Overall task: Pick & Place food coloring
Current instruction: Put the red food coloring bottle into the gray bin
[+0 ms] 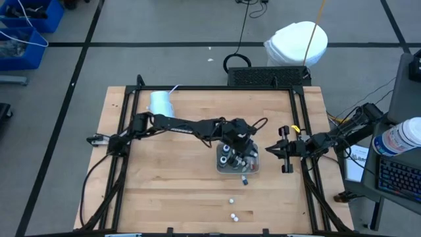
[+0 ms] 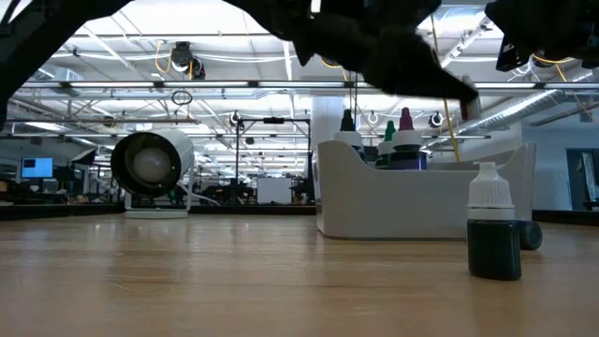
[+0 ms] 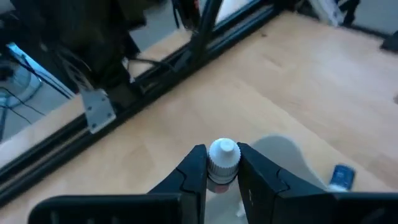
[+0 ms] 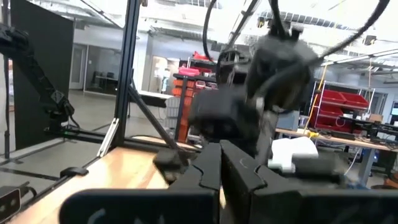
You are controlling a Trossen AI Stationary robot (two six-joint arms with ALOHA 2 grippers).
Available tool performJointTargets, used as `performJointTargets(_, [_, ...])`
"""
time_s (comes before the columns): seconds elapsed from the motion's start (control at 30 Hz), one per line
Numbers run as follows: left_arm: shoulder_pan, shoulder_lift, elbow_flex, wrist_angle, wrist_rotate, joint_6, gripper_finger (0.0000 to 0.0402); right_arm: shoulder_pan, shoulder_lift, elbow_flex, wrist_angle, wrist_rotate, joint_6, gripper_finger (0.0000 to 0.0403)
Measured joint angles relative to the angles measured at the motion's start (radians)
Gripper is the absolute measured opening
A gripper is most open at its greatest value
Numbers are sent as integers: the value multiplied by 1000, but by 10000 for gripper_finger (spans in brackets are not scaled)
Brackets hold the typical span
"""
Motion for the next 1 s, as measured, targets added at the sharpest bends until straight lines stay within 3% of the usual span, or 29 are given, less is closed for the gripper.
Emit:
performJointTargets(0.27, [4,29,-2,-12,-38,-17,69,0,0,0,17,-2,-1,0])
performJointTargets(0.57, [-5,39,-1,-9,-68,-144,69,0,0,0,22,-3,-1,0])
performJointTargets(1.0, [-23,65,-2,-9,-109,-166,69,0,0,0,42,-3,-7,0])
